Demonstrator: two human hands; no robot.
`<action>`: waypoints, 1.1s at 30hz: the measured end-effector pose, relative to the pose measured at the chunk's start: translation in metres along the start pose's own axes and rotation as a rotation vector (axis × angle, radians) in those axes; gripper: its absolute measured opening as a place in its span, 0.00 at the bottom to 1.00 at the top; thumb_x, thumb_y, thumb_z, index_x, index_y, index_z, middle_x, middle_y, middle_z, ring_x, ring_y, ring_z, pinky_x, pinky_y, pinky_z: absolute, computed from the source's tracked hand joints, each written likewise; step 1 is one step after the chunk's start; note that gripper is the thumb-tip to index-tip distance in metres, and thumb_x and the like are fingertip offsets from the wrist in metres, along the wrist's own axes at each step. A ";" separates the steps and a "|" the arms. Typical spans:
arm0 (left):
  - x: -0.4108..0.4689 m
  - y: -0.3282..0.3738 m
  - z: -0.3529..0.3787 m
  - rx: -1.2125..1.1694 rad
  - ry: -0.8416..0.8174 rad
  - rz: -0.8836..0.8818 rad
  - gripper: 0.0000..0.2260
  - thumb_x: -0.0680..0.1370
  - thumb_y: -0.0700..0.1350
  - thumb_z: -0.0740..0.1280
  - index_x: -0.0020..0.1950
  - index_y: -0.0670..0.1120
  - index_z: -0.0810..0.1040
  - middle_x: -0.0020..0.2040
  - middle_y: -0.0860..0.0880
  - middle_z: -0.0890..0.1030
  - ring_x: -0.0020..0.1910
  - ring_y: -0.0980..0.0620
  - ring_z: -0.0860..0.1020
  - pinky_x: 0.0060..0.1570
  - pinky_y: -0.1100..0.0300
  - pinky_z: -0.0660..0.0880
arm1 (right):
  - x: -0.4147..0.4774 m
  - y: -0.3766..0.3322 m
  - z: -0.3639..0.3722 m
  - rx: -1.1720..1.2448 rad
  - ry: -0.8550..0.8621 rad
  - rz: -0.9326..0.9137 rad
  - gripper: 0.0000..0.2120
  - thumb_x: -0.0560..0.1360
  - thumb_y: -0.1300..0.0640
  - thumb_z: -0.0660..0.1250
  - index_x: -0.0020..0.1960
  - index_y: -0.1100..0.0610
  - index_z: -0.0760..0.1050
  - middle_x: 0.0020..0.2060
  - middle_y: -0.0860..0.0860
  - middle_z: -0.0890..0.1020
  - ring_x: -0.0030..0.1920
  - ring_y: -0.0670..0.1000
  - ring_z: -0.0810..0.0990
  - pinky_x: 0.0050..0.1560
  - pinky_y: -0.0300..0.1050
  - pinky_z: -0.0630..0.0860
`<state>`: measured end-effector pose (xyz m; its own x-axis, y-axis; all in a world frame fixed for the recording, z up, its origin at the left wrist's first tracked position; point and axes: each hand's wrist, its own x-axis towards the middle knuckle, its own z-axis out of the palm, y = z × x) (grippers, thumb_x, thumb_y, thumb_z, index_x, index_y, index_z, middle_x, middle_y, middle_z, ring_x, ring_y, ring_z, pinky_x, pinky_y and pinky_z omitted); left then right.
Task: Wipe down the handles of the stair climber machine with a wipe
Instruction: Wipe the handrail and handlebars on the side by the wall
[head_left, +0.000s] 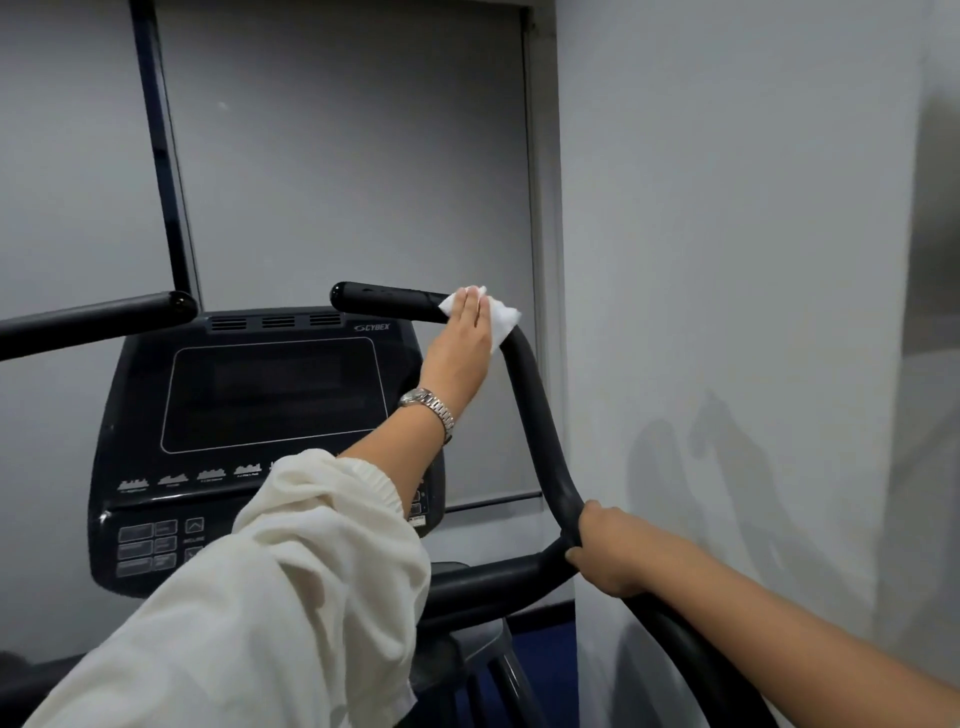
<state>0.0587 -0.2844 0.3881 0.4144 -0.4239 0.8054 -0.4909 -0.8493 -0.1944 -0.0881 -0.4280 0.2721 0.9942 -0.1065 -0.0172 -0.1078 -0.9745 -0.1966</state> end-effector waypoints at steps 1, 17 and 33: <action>-0.002 -0.001 -0.001 0.030 -0.032 0.020 0.25 0.80 0.34 0.54 0.75 0.33 0.49 0.76 0.36 0.53 0.76 0.40 0.50 0.74 0.52 0.54 | 0.001 0.000 0.000 -0.006 -0.002 -0.004 0.20 0.80 0.51 0.58 0.67 0.61 0.63 0.60 0.56 0.75 0.56 0.55 0.78 0.46 0.41 0.70; 0.011 -0.051 -0.041 0.294 -0.005 -0.013 0.26 0.78 0.37 0.60 0.76 0.46 0.57 0.72 0.49 0.67 0.64 0.50 0.73 0.49 0.60 0.75 | 0.087 -0.039 -0.062 0.165 0.516 -0.225 0.46 0.77 0.47 0.64 0.76 0.61 0.34 0.70 0.61 0.63 0.64 0.60 0.70 0.61 0.52 0.71; 0.019 -0.091 -0.026 0.348 0.060 0.260 0.23 0.66 0.41 0.78 0.59 0.45 0.80 0.48 0.50 0.84 0.39 0.51 0.84 0.26 0.62 0.76 | 0.153 -0.072 -0.064 0.313 0.882 -0.139 0.25 0.80 0.51 0.58 0.71 0.62 0.55 0.56 0.61 0.76 0.47 0.63 0.80 0.42 0.53 0.75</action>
<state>0.0911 -0.2068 0.4356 0.2610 -0.6270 0.7340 -0.2810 -0.7768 -0.5636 0.0715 -0.3871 0.3459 0.6227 -0.2294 0.7481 0.1445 -0.9059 -0.3981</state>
